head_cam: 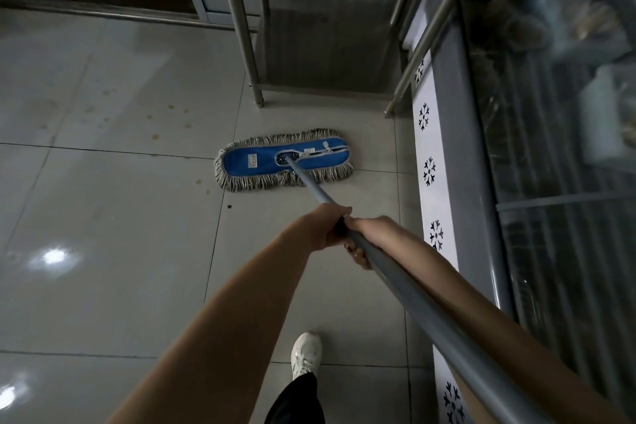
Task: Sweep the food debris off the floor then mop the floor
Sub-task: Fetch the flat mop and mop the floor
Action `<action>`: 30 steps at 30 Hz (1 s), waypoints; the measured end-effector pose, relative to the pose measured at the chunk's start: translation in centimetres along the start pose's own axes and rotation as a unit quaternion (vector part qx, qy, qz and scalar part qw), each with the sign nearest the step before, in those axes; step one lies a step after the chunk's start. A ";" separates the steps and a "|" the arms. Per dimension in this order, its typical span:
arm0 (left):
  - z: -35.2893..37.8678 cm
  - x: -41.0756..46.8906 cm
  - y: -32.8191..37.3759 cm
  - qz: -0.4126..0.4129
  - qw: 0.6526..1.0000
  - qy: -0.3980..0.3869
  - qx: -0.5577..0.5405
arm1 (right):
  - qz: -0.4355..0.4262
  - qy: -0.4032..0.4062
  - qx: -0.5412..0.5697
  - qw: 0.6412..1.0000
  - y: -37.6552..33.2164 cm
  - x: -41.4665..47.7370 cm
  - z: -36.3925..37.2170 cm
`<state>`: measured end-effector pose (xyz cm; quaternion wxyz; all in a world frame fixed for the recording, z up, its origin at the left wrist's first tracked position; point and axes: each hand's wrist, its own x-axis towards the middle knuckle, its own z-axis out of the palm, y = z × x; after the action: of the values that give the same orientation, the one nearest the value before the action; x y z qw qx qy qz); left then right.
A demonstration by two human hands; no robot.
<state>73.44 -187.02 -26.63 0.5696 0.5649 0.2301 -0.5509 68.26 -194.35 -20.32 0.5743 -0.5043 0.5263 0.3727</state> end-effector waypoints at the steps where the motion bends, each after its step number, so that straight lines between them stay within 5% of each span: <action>1: -0.1 0.1 0.3 0.002 1.000 0.005 0.004 | 0.000 -0.002 -0.006 1.000 -0.4 0.0 0.3; 16: 0.9 -3.8 -4.8 0.016 1.000 0.011 0.000 | -0.068 -0.003 -0.117 0.991 5.3 -1.5 -0.4; 30: 6.7 -7.2 -13.7 -0.061 0.998 -0.017 -0.011 | -0.082 -0.042 -0.193 0.977 14.9 -5.1 -6.8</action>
<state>56.77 -187.01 -23.92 0.5448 0.5341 0.2604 -0.5917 51.61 -197.22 -17.69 0.5165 -0.6310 0.3769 0.4394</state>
